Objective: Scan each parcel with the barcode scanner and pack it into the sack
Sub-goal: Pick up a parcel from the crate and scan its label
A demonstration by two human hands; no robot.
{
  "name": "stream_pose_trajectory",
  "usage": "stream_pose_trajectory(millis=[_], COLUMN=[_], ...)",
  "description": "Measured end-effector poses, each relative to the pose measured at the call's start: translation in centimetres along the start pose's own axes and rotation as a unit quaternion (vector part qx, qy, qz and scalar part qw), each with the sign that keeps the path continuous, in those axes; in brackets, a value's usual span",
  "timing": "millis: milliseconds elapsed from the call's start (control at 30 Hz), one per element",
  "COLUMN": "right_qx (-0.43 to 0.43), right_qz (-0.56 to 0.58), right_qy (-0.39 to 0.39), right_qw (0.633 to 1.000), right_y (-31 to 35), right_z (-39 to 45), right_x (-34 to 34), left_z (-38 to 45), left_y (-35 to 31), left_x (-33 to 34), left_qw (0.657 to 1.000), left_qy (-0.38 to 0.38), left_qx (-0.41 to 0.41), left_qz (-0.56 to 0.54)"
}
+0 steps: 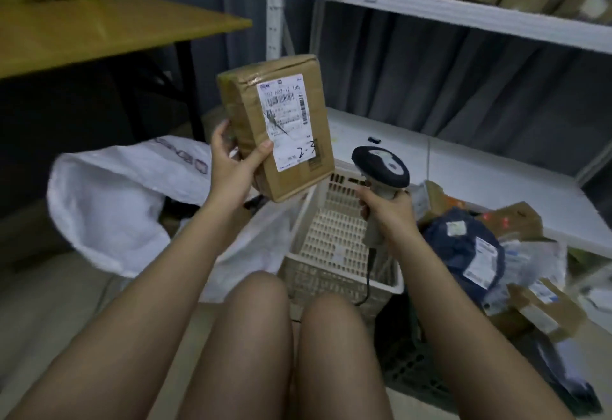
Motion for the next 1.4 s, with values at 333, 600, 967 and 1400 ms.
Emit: stream_pose_trajectory(millis=[333, 600, 967, 1400], right_qx=[-0.008, -0.056, -0.141, -0.163], right_qz=[-0.063, -0.166, -0.044, -0.067], right_qy=[-0.042, -0.058, 0.035, 0.004], right_qw=[0.997, 0.983, 0.988, 0.984], right_y=[-5.4, -7.1, -3.1, -2.0], right_z=[2.6, 1.3, 2.1, 0.8], right_x=[15.0, 19.1, 19.6, 17.1], left_z=[9.1, 13.2, 17.3, 15.4], left_y=[0.5, 6.9, 9.3, 13.0], left_x=[-17.0, -13.4, -8.5, -9.5], left_qw=[0.912, 0.742, 0.754, 0.706], left_qy=[0.004, 0.183, 0.234, 0.234], left_qx=[0.051, 0.081, 0.036, 0.149], left_qz=[0.408, 0.640, 0.613, 0.652])
Point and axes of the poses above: each hand's wrist, its own z-axis towards the middle knuckle, its own x-axis out of the palm, y = z × x, the point moved 6 cm from there along z, towards the middle knuckle, and after that the axes turned 15 degrees about -y, right-handed, at the moved point
